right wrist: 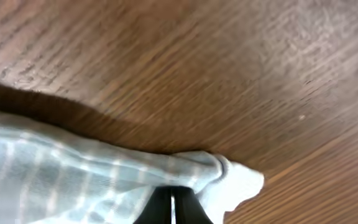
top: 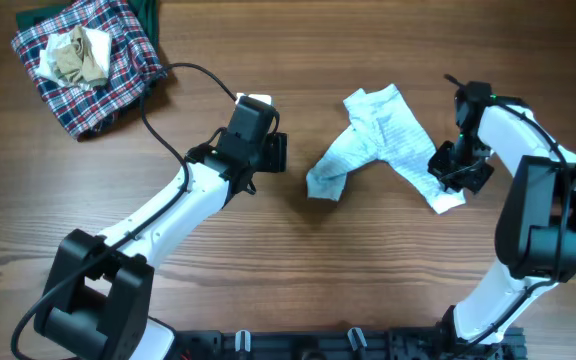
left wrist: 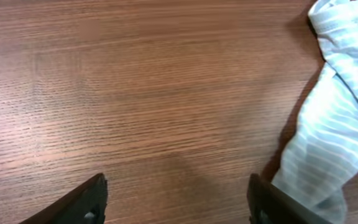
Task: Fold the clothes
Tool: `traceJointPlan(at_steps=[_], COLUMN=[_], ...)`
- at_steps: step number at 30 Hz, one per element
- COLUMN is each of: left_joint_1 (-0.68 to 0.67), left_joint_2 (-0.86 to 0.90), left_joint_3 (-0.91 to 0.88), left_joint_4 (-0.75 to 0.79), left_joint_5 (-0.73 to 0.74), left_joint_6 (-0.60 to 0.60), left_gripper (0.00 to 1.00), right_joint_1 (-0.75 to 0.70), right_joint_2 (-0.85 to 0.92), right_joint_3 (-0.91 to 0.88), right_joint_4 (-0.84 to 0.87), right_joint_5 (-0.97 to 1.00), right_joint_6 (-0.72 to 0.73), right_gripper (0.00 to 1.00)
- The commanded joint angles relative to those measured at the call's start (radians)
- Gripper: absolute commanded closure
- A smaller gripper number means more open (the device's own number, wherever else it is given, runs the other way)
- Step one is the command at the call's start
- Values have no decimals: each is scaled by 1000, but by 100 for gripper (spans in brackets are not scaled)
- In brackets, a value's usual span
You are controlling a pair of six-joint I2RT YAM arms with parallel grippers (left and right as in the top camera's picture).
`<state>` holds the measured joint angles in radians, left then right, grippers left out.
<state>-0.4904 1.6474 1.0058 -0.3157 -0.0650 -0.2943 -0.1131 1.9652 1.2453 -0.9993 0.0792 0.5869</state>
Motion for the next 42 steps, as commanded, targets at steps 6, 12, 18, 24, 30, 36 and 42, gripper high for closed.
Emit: traceJointPlan(at_steps=[6,12,18,24,30,36,42], left_joint_1=[3,-55,-116,-107,-107,-107,-107], left_joint_2=[-14,-13,27,148,225,225,225], left_joint_3=[14,14,14,15,15,15,15], left_joint_4=[-135,-142,-35,58,119,105,16], left_joint_5=[484,621,500,457,457,457,502], left_joint_6=[-3,-5,-18,-95,-138,-180,-300], left_gripper=[29,32,32,38,44,59,90], right_joint_1=[20,21,21,21,21,21,21], right_joint_2=[-154,-175,-175,-175,-175,-175,-175], right_joint_3=[39,39,39,39,39,39,39], right_joint_4=[34,95,124,129,135,147,155], right_joint_5=[-270,-447,-448,-447,-448,-477,-484], right_joint_6=[-180,-273,-273,-278,-292,-296,-296], right_gripper=[68,39,26,28,37,38,45])
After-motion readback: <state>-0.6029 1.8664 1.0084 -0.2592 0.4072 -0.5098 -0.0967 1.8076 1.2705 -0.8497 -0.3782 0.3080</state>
